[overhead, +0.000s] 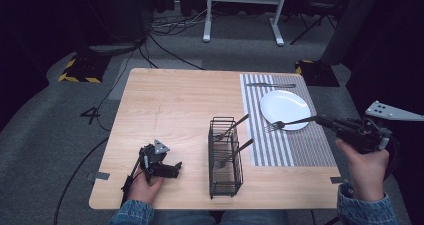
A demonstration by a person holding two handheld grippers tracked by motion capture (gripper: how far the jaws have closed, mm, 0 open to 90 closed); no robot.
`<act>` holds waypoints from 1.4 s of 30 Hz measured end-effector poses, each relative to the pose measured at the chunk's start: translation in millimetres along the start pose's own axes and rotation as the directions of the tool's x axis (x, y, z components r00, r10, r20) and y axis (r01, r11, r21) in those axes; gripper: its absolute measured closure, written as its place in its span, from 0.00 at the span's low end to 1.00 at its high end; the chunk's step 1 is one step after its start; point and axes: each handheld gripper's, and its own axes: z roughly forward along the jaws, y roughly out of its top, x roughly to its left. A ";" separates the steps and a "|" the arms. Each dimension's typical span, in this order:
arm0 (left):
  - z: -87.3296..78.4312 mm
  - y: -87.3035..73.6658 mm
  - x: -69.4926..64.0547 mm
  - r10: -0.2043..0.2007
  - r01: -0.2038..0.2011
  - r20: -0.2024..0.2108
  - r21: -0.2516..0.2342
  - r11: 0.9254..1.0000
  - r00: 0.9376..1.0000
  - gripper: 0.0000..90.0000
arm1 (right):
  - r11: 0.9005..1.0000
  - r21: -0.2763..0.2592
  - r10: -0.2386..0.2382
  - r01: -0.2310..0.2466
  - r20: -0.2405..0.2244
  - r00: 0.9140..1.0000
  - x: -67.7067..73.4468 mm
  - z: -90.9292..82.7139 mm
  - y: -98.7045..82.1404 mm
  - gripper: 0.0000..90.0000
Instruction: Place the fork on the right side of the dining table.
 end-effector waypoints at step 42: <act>0.0 0.0 0.0 -0.001 0.001 0.000 -0.001 1.000 1.000 0.00 | 0.982 0.128 0.123 -0.137 0.116 0.986 -49.7 75.9 -66.1 0.96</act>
